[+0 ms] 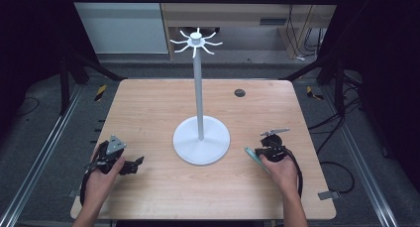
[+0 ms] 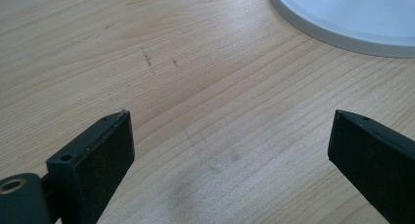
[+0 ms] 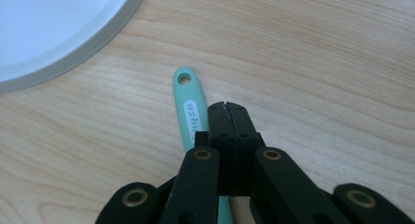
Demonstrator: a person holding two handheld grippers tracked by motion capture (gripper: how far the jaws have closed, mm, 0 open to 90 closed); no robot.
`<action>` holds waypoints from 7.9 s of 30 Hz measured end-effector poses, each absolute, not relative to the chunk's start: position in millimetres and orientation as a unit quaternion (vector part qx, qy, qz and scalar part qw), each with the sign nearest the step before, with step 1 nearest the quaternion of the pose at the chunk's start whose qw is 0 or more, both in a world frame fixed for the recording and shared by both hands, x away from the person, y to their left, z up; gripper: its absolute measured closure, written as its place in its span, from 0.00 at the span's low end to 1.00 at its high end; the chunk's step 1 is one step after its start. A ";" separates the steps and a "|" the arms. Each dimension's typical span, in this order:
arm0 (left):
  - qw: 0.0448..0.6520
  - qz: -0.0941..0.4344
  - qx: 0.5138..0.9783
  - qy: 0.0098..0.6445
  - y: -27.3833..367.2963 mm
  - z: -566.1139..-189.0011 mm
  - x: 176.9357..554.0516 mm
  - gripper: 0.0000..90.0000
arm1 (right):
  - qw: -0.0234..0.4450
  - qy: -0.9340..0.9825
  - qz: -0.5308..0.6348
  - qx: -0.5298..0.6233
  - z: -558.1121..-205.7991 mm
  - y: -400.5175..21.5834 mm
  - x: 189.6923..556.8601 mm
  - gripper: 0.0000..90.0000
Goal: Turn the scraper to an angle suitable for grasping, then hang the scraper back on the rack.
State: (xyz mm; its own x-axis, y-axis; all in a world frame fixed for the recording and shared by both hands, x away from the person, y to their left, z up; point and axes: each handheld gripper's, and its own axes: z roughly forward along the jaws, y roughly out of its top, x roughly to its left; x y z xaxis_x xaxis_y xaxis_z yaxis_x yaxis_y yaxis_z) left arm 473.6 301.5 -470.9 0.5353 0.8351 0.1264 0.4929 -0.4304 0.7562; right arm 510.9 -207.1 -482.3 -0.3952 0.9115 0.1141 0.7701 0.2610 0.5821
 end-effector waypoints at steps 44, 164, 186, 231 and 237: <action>0.343 0.253 0.806 0.411 302.2 -470.9 472.7 0.03 | 0.151 0.839 0.238 0.466 -421.6 -186.0 510.0 0.90; 0.328 0.252 0.817 0.401 297.4 -472.5 470.8 0.03 | 0.173 0.785 0.381 0.456 -359.6 -207.6 492.6 0.83; 0.327 0.250 0.819 0.400 296.9 -472.8 471.3 0.03 | 0.223 0.767 0.437 0.413 -314.4 -186.5 490.0 0.83; 0.325 0.260 0.806 0.420 298.0 -471.8 474.5 0.04 | 0.250 0.738 0.500 0.377 -260.0 -143.3 497.6 0.83; 0.325 0.258 0.806 0.421 298.8 -472.1 474.6 0.04 | 0.253 0.733 0.511 0.372 -252.3 -136.9 496.0 0.83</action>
State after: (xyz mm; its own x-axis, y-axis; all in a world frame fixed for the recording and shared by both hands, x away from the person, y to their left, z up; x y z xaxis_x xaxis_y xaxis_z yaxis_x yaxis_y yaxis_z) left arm 474.6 298.8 -472.1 0.5112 0.8476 0.1422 0.5113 -0.4329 0.7424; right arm 496.0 -136.9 -252.3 -0.5963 0.8027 0.0099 0.2863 0.2012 0.9368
